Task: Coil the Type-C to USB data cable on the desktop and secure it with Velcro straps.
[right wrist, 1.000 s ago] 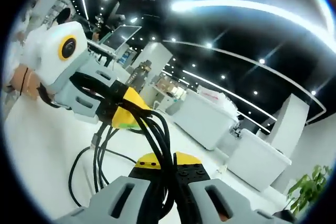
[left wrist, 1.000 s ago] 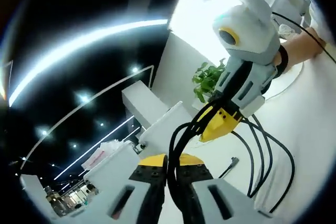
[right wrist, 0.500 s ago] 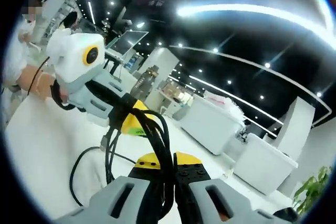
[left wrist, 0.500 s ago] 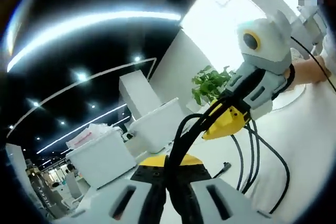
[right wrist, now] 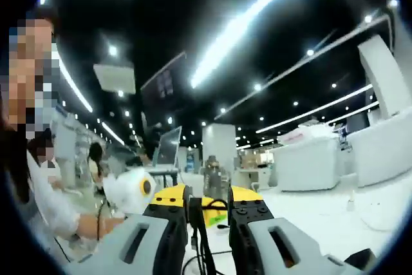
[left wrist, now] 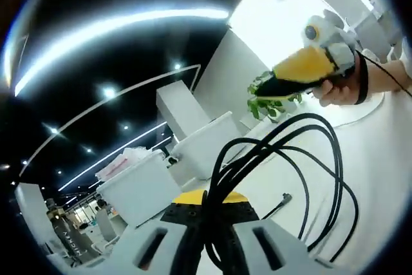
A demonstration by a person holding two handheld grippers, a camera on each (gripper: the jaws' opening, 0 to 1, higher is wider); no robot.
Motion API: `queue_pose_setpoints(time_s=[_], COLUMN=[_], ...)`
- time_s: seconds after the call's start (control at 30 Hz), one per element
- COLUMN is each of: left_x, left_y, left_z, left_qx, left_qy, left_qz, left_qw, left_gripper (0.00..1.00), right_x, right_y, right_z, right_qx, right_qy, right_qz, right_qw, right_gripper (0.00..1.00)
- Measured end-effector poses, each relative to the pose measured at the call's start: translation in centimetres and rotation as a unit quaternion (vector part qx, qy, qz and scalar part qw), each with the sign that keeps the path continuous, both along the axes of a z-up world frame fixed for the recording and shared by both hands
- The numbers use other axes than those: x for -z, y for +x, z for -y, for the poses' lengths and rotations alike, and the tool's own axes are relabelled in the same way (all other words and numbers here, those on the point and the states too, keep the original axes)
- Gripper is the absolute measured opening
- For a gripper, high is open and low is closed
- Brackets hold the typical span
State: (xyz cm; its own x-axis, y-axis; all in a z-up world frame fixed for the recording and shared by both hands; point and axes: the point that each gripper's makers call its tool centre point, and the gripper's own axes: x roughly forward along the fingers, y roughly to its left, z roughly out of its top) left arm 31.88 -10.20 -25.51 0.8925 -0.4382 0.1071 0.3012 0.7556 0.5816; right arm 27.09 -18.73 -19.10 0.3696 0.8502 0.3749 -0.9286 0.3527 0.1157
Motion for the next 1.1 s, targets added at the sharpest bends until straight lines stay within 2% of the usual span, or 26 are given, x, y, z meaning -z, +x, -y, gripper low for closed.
queue_pose_setpoints(time_s=[0.03, 0.07, 0.1, 0.13, 0.17, 0.2, 0.3, 0.37, 0.5, 0.63, 0.73, 0.83, 0.87, 0.93, 1.0, 1.07, 1.1], left_x=[-0.1, -0.3, -0.4, -0.5, -0.8, -1.2, -2.5, -3.3, -4.4, -5.1, -6.1, -7.0, -7.2, -7.4, -7.5, -7.4, -7.2], left_y=[-0.1, -0.2, -0.3, -0.5, -0.7, -1.0, -1.9, -2.5, -3.7, -4.7, -5.7, -6.8, -7.1, -7.6, -7.8, -7.4, -7.1], left_z=[-0.1, 0.0, 0.0, 0.0, 0.1, 0.1, 0.3, 0.4, 0.8, 1.6, 2.1, 2.6, 2.7, 3.0, 3.0, 2.9, 2.8], left_qx=[0.003, 0.007, 0.007, 0.007, 0.007, 0.009, 0.024, 0.032, 0.053, 0.071, 0.084, 0.096, 0.099, 0.104, 0.106, 0.105, 0.103], left_qy=[-0.005, -0.012, -0.013, -0.011, -0.007, -0.008, -0.024, -0.033, -0.046, -0.049, -0.048, -0.05, -0.052, -0.053, -0.054, -0.055, -0.055], left_qz=[0.001, 0.0, 0.002, 0.006, 0.014, 0.021, 0.043, 0.055, 0.073, 0.085, 0.106, 0.122, 0.126, 0.132, 0.136, 0.132, 0.127], left_qw=[1.0, 0.9999, 0.9999, 0.9999, 0.9998, 0.9997, 0.9985, 0.9974, 0.9949, 0.9926, 0.9897, 0.9867, 0.9857, 0.9843, 0.9835, 0.9841, 0.985], left_gripper=[0.05, 0.05, 0.05, 0.05, 0.05, 0.05, 0.05, 0.05, 0.05, 0.05, 0.05, 0.05, 0.05, 0.05, 0.05, 0.05, 0.05], right_x=[0.0, 0.4, 1.2, 2.3, 4.2, 5.4, 8.9, 10.3, 13.4, 15.7, 16.9, 18.2, 17.9, 18.2, 18.0, 17.7, 17.3], right_y=[1.0, 2.1, 3.3, 4.6, 6.2, 7.0, 8.3, 8.6, 8.3, 8.8, 8.7, 8.7, 8.7, 8.8, 8.9, 9.0, 9.1], right_z=[0.7, 1.3, 1.8, 2.4, 3.0, 3.1, 2.2, 1.3, -1.3, -2.6, -3.0, -2.9, -2.9, -2.7, -2.6, -2.5, -2.4], right_qx=[0.015, 0.04, 0.074, 0.115, 0.162, 0.18, 0.171, 0.16, 0.124, 0.125, 0.124, 0.125, 0.132, 0.133, 0.142, 0.145, 0.152], right_qy=[0.008, 0.0, -0.024, -0.064, -0.123, -0.161, -0.223, -0.249, -0.298, -0.355, -0.384, -0.423, -0.41, -0.438, -0.449, -0.453, -0.449], right_qz=[-0.016, -0.023, -0.013, 0.0, 0.015, 0.03, 0.016, 0.024, 0.017, 0.031, 0.035, 0.049, 0.047, 0.062, 0.086, 0.098, 0.101], right_qw=[0.9997, 0.9989, 0.9969, 0.9913, 0.979, 0.97, 0.9595, 0.9548, 0.9461, 0.9259, 0.9144, 0.8962, 0.9012, 0.8868, 0.8778, 0.8741, 0.8747], right_gripper=[0.23, 0.23, 0.22, 0.22, 0.22, 0.22, 0.22, 0.22, 0.24, 0.24, 0.23, 0.21, 0.18, 0.08, 0.03, 0.03, 0.03])
